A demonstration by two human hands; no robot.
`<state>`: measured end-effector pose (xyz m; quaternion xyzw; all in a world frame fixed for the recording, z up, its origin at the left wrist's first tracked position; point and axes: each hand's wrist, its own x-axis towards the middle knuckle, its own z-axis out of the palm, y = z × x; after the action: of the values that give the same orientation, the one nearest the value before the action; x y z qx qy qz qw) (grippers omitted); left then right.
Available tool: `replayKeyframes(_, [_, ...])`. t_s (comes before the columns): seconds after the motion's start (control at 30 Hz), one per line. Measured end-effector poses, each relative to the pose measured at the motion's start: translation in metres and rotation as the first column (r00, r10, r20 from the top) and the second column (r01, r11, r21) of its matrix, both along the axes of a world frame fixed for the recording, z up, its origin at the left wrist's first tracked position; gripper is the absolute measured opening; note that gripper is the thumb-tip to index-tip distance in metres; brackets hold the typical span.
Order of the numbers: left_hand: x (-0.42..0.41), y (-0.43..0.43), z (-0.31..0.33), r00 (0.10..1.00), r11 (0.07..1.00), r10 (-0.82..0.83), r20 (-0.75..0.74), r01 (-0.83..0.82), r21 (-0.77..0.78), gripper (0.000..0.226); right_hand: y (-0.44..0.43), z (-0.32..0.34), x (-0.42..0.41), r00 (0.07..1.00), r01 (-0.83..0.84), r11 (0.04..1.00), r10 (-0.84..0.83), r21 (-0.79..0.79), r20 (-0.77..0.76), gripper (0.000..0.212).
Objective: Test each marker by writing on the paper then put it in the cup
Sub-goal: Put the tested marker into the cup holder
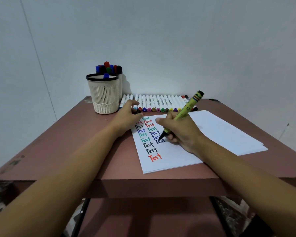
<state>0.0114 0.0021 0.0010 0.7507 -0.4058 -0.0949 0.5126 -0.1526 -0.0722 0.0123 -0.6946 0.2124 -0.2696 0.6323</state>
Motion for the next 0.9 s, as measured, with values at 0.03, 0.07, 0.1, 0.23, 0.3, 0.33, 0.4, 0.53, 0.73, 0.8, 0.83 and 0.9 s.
replayKeyframes(0.03, [0.0003, 0.0001, 0.0000, 1.000, 1.000, 0.000, 0.006, 0.000, 0.001, 0.038, 0.0002, -0.0010, 0.0000, 1.000, 0.017, 1.000, -0.018, -0.025, -0.021, 0.045])
replayKeyframes(0.07, [0.0009, -0.0003, -0.0004, 1.000, 1.000, 0.003, 0.009, -0.003, 0.002, 0.037, 0.0007, -0.0016, -0.0001, 0.999, 0.029, 0.998, -0.031, -0.047, -0.039, 0.044])
replayKeyframes(0.1, [0.0015, -0.0007, -0.0009, 1.000, 1.000, 0.006, 0.009, -0.006, 0.003, 0.037, 0.0009, -0.0019, -0.0003, 0.998, 0.034, 0.997, -0.038, -0.066, -0.049, 0.042])
replayKeyframes(0.23, [0.0026, -0.0019, -0.0027, 1.000, 1.000, 0.008, 0.012, -0.008, 0.007, 0.032, 0.0018, -0.0025, -0.0005, 0.998, 0.017, 0.993, -0.024, -0.116, -0.060, 0.042])
replayKeyframes(0.3, [0.0032, -0.0018, -0.0028, 1.000, 1.000, 0.010, 0.015, -0.010, 0.007, 0.031, 0.0024, -0.0033, -0.0003, 0.998, -0.002, 0.990, -0.008, -0.139, -0.068, 0.041])
replayKeyframes(0.33, [0.0031, -0.0016, -0.0025, 1.000, 1.000, 0.009, 0.013, -0.009, 0.007, 0.030, 0.0027, -0.0035, -0.0004, 0.997, -0.011, 0.989, 0.000, -0.148, -0.071, 0.040])
replayKeyframes(0.4, [0.0028, -0.0014, -0.0020, 1.000, 1.000, 0.002, 0.013, -0.002, 0.009, 0.026, 0.0028, -0.0038, -0.0006, 0.997, -0.021, 0.987, 0.010, -0.159, -0.071, 0.039])
replayKeyframes(0.53, [0.0023, -0.0011, -0.0019, 1.000, 1.000, 0.002, 0.028, -0.003, 0.011, 0.022, 0.0044, -0.0042, -0.0001, 0.999, -0.007, 0.989, 0.002, -0.150, -0.035, 0.042])
replayKeyframes(0.73, [0.0030, -0.0009, -0.0021, 0.999, 1.000, 0.011, 0.052, -0.013, 0.023, 0.022, 0.0031, -0.0038, -0.0009, 0.999, -0.018, 0.990, 0.013, -0.139, -0.033, 0.045])
replayKeyframes(0.8, [0.0031, -0.0012, -0.0024, 0.998, 1.000, 0.011, 0.054, -0.013, 0.024, 0.023, 0.0043, -0.0040, -0.0012, 0.999, -0.029, 0.986, 0.023, -0.161, -0.039, 0.045])
replayKeyframes(0.83, [0.0030, -0.0011, -0.0023, 0.998, 1.000, 0.011, 0.056, -0.013, 0.025, 0.024, 0.0049, -0.0038, -0.0015, 0.999, -0.035, 0.984, 0.029, -0.172, -0.041, 0.046])
replayKeyframes(0.9, [0.0029, -0.0008, -0.0023, 0.998, 0.999, 0.013, 0.061, -0.014, 0.030, 0.024, 0.0063, -0.0030, -0.0023, 0.998, -0.056, 0.981, 0.048, -0.188, -0.046, 0.049])
